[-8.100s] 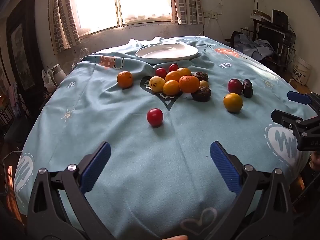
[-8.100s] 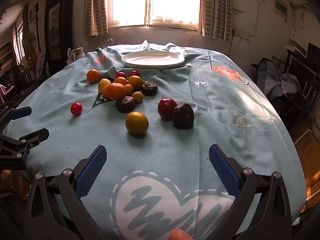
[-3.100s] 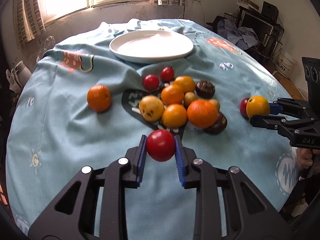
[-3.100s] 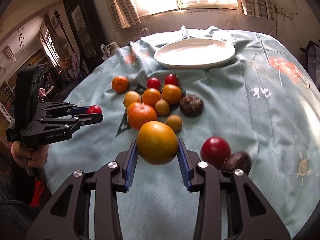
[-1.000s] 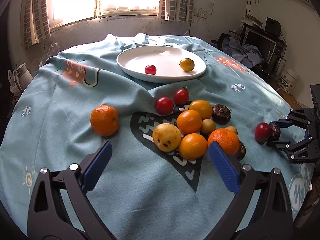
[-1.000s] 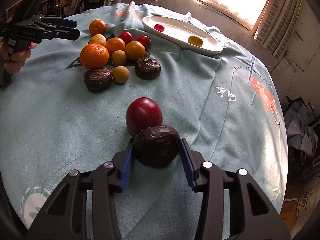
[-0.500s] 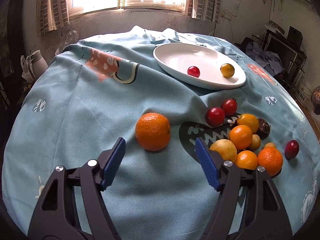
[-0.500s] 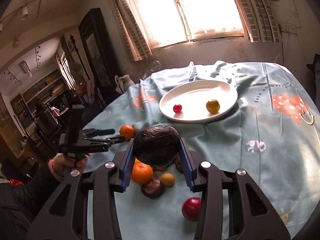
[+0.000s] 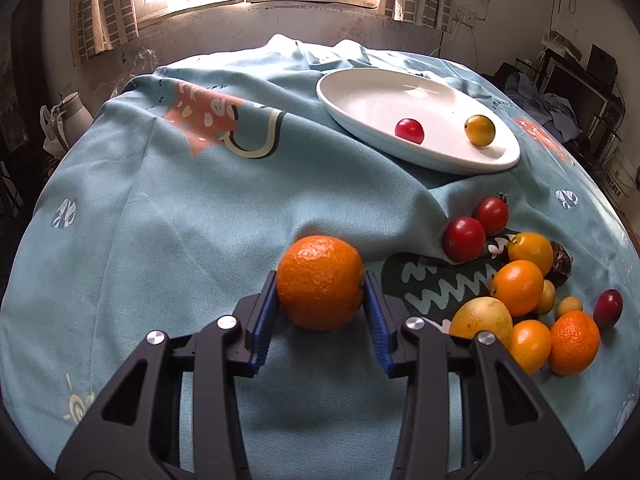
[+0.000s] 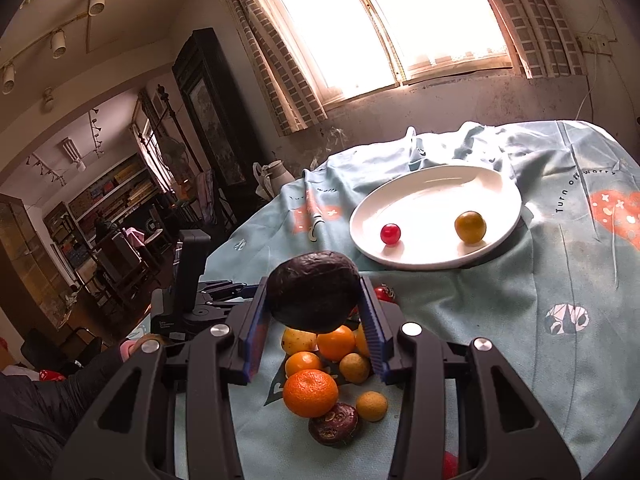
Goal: Organize fruits
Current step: 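Lower the passion fruit and mandarin onto the white plate and open both grippers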
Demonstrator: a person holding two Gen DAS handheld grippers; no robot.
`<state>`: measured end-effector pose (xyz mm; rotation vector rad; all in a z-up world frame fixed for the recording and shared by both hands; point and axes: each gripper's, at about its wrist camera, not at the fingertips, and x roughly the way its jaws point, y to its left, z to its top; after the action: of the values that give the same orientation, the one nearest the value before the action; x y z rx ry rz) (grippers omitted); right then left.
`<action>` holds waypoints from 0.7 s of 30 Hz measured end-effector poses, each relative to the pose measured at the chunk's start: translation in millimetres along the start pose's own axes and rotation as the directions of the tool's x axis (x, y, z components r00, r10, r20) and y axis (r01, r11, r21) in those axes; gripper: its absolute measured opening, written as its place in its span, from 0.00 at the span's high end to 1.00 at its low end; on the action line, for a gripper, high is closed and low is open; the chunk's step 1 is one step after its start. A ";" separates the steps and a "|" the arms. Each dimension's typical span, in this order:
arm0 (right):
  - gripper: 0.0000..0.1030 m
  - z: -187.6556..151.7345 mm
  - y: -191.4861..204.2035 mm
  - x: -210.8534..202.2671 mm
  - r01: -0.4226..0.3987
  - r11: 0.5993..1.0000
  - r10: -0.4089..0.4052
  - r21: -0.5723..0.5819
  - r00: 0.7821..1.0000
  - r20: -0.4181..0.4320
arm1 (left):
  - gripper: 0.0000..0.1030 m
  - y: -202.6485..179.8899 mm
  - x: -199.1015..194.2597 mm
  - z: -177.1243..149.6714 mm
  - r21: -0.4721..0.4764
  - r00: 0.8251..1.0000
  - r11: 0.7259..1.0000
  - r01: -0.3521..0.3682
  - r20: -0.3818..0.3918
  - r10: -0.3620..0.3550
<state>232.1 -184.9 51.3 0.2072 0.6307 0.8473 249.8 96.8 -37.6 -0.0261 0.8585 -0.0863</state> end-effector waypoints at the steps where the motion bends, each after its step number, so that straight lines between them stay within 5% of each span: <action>1: 0.58 -1.1 -2.3 0.7 0.007 1.000 -0.007 0.008 1.000 -0.006 | 0.60 -0.3 -1.2 -0.3 -0.004 1.000 1.000 -0.004 0.002 0.004; 7: 0.58 5.0 -15.9 1.8 0.092 0.996 -0.092 0.014 0.996 -0.011 | 0.60 -9.3 -31.5 17.5 -0.025 0.995 0.999 0.028 0.092 -0.026; 12: 0.58 34.8 -50.1 14.9 0.199 0.977 -0.200 0.072 0.980 0.013 | 0.60 -40.0 -24.4 68.8 0.010 0.990 0.996 0.086 0.108 -0.086; 21: 0.58 51.9 -80.0 109.6 0.306 0.950 -0.311 -0.054 0.926 -0.216 | 0.60 -69.5 61.1 136.2 0.029 0.999 1.000 0.008 0.035 -0.009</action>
<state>367.8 -151.0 12.0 -0.0080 0.8395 0.5741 388.0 20.7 9.3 -0.0046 0.8221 -0.1059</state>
